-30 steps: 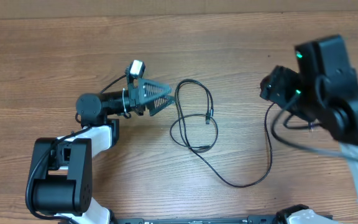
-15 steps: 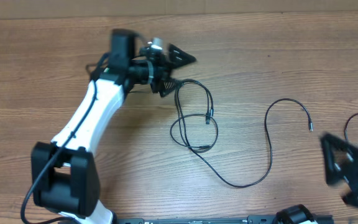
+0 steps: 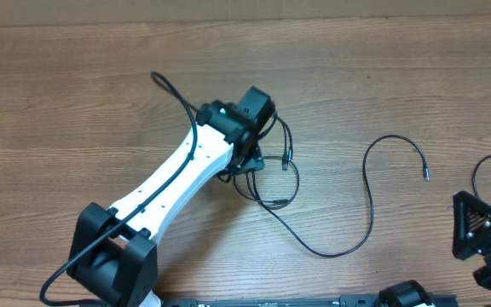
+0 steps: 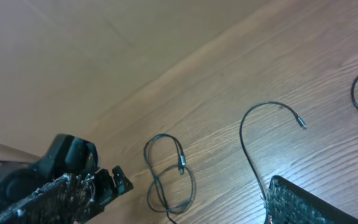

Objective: Untangle cables

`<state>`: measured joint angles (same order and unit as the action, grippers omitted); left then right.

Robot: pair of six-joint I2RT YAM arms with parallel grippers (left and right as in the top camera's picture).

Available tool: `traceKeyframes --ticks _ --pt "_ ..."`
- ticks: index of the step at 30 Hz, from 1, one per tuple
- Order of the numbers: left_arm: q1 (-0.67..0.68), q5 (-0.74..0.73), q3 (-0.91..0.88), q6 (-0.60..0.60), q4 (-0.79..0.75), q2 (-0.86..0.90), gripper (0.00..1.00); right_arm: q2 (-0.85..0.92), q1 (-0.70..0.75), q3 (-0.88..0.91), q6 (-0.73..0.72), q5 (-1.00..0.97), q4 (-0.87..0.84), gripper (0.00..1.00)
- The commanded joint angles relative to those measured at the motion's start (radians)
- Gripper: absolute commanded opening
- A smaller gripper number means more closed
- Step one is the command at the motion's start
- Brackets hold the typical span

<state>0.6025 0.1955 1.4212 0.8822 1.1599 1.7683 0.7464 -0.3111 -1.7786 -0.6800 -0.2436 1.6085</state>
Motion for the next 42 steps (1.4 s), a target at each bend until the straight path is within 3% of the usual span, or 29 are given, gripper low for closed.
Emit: traceKeyframes --ticks 1,4,10,13,17,23,26,29,30,31,35,42 --pt "-0.002 -0.004 -0.112 0.081 -0.087 -0.003 0.99 0.008 -0.003 0.015 0.003 -0.018 -0.005 0.93" --pt "-0.003 -0.079 -0.197 0.075 -0.206 -0.003 0.89 0.008 -0.003 0.027 0.003 -0.018 -0.006 0.94" --pt "-0.001 -0.192 -0.285 0.089 -0.358 -0.003 0.84 0.008 -0.003 0.047 -0.002 -0.018 -0.006 0.94" --pt "0.001 -0.195 -0.306 0.123 -0.406 -0.002 0.83 0.008 -0.003 0.052 -0.002 -0.018 -0.009 0.94" --pt "0.002 -0.196 -0.347 0.171 -0.439 -0.001 0.7 0.008 -0.003 0.052 -0.002 -0.017 -0.008 0.94" --pt "0.002 -0.212 -0.418 0.227 -0.497 0.01 0.67 0.008 -0.003 0.052 -0.002 -0.017 -0.009 0.94" --pt "0.002 -0.241 -0.445 0.226 -0.55 0.01 0.61 0.008 -0.003 0.052 -0.002 -0.017 -0.009 0.94" --pt "0.002 -0.233 -0.449 0.225 -0.572 0.01 0.27 0.008 -0.003 0.052 -0.002 -0.012 -0.008 0.94" --pt "0.002 -0.229 -0.449 0.225 -0.578 0.01 0.09 0.008 -0.003 0.052 -0.001 -0.002 -0.008 0.94" --pt "0.001 -0.224 -0.449 0.217 -0.584 0.01 0.04 0.008 -0.003 0.052 -0.002 0.007 -0.008 0.94" --pt "-0.048 -0.223 -0.399 0.123 -0.551 -0.014 0.04 0.008 -0.003 0.052 -0.001 0.055 -0.008 0.95" --pt "-0.212 -0.224 -0.063 -0.011 -0.254 -0.137 0.04 0.009 -0.003 0.123 -0.001 0.161 -0.03 1.0"
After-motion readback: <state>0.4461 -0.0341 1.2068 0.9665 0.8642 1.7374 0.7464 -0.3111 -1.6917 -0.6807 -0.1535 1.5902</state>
